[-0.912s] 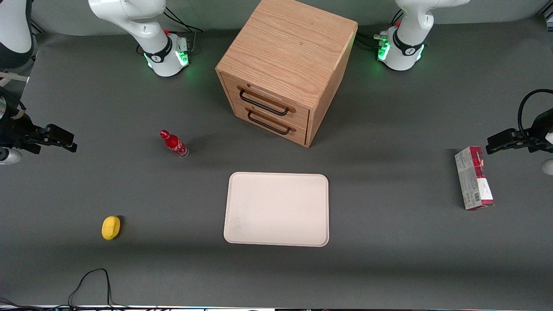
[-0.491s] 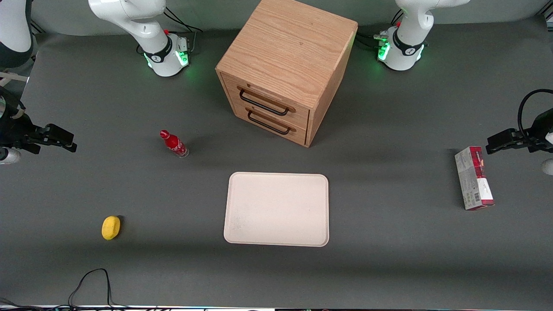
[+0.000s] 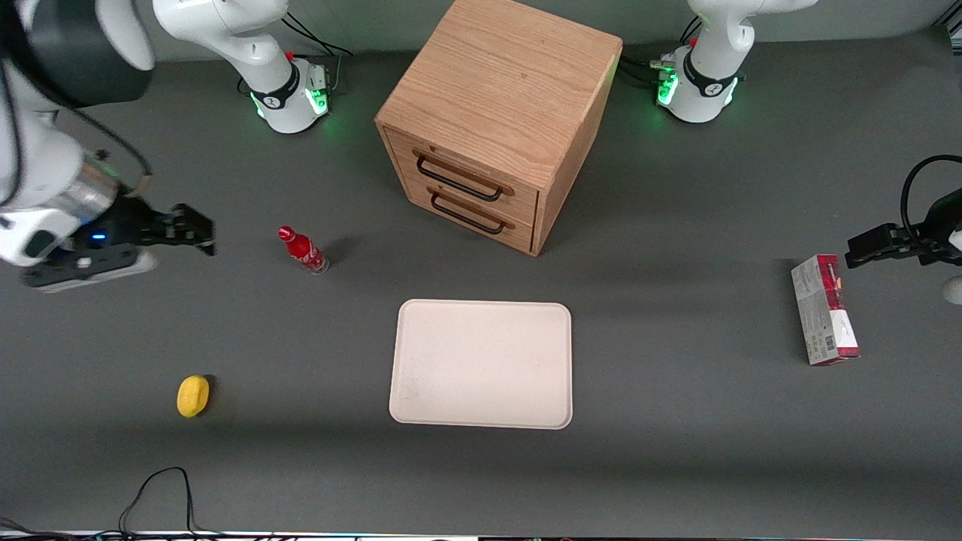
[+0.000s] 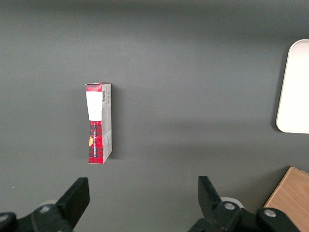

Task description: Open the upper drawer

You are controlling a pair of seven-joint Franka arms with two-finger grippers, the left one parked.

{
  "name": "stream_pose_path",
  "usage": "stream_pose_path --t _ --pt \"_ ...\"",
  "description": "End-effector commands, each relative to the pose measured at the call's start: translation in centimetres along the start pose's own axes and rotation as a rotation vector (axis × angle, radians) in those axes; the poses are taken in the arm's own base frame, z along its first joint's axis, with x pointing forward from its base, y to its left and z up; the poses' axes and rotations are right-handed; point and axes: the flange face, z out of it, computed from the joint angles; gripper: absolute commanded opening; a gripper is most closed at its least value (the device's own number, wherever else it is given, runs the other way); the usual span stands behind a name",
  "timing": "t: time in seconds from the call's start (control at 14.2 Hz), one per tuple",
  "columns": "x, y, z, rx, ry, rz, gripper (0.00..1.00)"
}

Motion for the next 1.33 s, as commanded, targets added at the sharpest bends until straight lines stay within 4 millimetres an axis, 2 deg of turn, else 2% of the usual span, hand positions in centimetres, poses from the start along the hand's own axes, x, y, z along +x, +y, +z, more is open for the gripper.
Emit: stream_pose_path --t 0.0,0.28,0.49,0.63,0.7,0.91,1.26 --pt "0.9 -6.8 1.2 0.032 -0.037 -0.118 1.0" --pt "1.0 -17.9 3.4 0.024 -0.066 -0.294 1.0" --pt "-0.4 -24.5 4.9 0.017 -0.088 -0.397 1.0" --pt "-1.1 -27.6 5.4 0.016 -0.094 -0.455 1.0" --pt "-2.1 -29.9 5.5 0.012 -0.095 -0.498 1.0" --pt "-4.0 -33.6 5.9 0.009 -0.102 -0.59 1.0" --pt "-4.0 -33.2 5.9 0.04 -0.111 -0.765 1.0"
